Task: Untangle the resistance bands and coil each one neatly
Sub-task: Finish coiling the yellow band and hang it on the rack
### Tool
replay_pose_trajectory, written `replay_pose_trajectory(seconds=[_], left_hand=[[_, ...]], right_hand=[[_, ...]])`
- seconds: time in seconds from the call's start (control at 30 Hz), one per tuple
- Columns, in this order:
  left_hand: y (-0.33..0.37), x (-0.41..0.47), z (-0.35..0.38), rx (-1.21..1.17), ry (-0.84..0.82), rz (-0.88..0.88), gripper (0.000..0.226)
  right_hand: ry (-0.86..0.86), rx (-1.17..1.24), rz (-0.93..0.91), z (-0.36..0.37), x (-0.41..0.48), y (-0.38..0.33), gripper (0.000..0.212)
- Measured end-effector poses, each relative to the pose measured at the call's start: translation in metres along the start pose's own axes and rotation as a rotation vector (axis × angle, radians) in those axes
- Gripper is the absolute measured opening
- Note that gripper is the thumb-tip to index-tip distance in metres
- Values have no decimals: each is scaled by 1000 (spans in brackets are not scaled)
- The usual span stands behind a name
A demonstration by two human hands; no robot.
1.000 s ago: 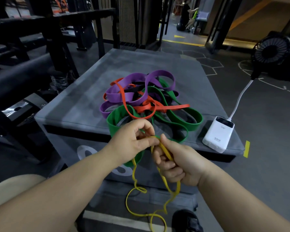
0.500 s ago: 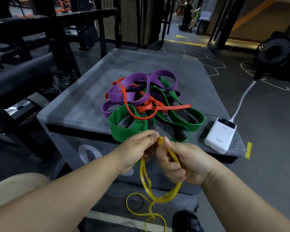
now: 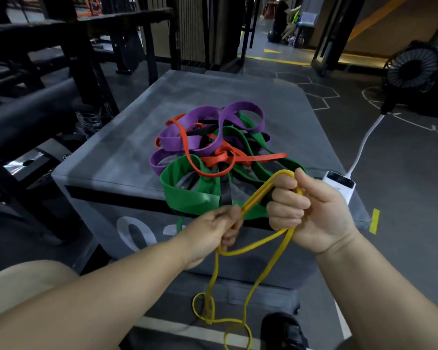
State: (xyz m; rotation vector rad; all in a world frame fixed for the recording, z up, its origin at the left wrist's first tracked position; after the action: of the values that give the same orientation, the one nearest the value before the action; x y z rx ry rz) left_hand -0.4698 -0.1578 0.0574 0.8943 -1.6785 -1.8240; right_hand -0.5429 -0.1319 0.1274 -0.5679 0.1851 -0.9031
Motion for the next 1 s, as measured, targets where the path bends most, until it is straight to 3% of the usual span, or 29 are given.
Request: replay_pose_trajectory(seconds=[0.17,0.4,0.5,0.6,0.7,0.83,1.0], left_hand=[[4,3,-13,144,86,24,37],[-52,-1,11,585,-162,-200,11],[-81,-8,12,797,-261,-363,11],[-90,-11,8,937,-267,-403,12],[-83,-5,8,824,-163,-383,10],[-55,-1,-1,1015,35,-307,12],[-14,-7,27,1173,-107,36,12]], right_hand=[[10,21,-46,-2,-3,-8,35],[-10,143,-309,-7,-12,-54,30],[109,118,-503,-15,-27,-78,19],[305,66,-655,-24,-40,-91,17],[418,73,-723,-33,-45,-92,16],[538,30,-747,-42,-49,-92,13],[684,-83,-716,-48,-51,-86,12]])
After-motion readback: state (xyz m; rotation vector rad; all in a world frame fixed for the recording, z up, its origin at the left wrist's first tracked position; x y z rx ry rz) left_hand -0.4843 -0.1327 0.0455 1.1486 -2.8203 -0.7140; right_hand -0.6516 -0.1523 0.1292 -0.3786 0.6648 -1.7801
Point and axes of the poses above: each hand's wrist, its own x-axis towards the middle knuckle, its own z-axis out of the palm, y = z × x, the point moved 9 cm from there along x, towards the middle knuckle, and after that the axes turned 3 degrees about x, right-handed, at the moved point
